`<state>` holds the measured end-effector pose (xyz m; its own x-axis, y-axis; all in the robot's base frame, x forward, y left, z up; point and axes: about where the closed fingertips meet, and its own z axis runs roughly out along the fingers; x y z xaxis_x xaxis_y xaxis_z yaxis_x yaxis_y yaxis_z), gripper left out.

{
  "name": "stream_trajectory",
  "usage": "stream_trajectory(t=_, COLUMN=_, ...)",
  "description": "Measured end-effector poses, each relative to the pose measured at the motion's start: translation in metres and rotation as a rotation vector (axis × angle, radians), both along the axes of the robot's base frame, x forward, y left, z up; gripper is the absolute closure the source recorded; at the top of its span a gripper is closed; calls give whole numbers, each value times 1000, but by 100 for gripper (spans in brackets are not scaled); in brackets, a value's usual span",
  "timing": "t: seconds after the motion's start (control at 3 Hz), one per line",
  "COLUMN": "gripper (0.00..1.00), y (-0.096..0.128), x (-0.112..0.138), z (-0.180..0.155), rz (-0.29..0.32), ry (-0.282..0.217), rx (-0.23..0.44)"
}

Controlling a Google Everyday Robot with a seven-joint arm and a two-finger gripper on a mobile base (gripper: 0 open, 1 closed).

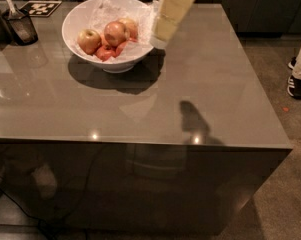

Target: Pick apple from white bowl

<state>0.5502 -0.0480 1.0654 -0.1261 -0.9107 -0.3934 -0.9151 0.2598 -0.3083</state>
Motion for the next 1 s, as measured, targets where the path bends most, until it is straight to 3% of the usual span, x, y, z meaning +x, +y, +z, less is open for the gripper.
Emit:
stream_trajectory(t=0.67, gripper=0, y=51, x=89, z=-3, rz=-38, ry=41, rx=38)
stream_trajectory(t=1.0, gripper=0, y=55, x=101, z=10, rz=-43, ry=-6, rx=75)
